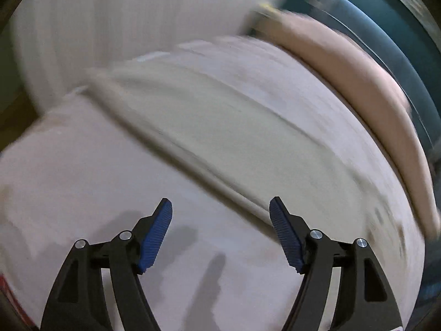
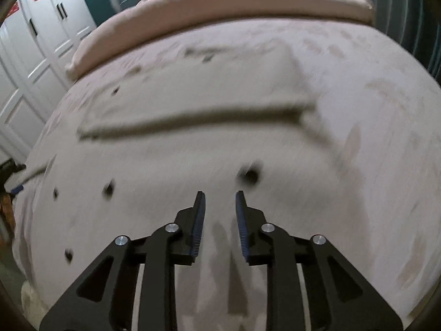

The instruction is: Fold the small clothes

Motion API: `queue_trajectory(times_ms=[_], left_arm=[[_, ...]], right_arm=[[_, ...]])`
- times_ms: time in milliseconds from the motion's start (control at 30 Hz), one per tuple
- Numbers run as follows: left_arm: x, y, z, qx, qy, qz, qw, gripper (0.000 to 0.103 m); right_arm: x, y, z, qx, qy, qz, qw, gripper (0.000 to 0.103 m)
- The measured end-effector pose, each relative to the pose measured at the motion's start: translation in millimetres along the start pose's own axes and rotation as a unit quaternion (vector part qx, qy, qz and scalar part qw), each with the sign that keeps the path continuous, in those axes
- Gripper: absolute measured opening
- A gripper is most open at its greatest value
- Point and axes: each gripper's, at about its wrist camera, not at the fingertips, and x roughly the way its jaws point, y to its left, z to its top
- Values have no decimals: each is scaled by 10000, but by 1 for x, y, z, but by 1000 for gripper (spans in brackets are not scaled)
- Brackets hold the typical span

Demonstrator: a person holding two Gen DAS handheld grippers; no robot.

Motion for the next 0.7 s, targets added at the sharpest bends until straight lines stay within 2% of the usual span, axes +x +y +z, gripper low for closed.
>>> queue_trajectory(times_ms=[67, 167, 267, 333, 367, 400, 433, 467, 500, 600, 633, 667, 700], left_arm=[[6, 41, 31, -425, -106, 196, 9988, 70], [24, 104, 80, -1325, -102, 324, 9906, 70], [39, 128, 101, -1880, -4, -17, 9822, 70], [49, 131, 105, -2045, 97, -197, 9786, 67], [50, 130, 105, -2028, 43, -159, 9791, 56], [51, 125, 107, -1946, 37, -236, 9806, 18], [52, 119, 106, -1904, 127, -364, 9810, 3], [49, 114, 107, -1850, 156, -426, 9817, 7], [37, 97, 108, -1615, -30, -488, 9857, 6], [-4, 23, 105, -543, -383, -812, 9945, 6], [-20, -6, 99, -218, -467, -1010, 9935, 6], [-41, -48, 89, 212, -540, -1305, 9898, 6], [-54, -75, 80, 473, -555, -1512, 9858, 6]], right_arm=[[4, 3, -15, 176, 148, 35, 9997, 34], [0, 7, -28, 282, 4, -51, 9996, 35], [0, 11, -30, 258, -10, -175, 9995, 36], [2, 15, -27, 187, 46, -290, 9994, 39], [2, 16, -28, 171, 57, -324, 9993, 40], [3, 18, -27, 146, 76, -366, 9992, 41], [4, 19, -26, 122, 87, -387, 9991, 43], [5, 20, -27, 109, 94, -398, 9991, 44], [5, 20, -27, 113, 97, -399, 9991, 46], [4, 19, -26, 186, 112, -331, 9992, 49], [3, 18, -25, 227, 115, -296, 9992, 51], [2, 18, -25, 258, 110, -256, 9993, 52], [1, 16, -24, 330, 104, -189, 9992, 52]])
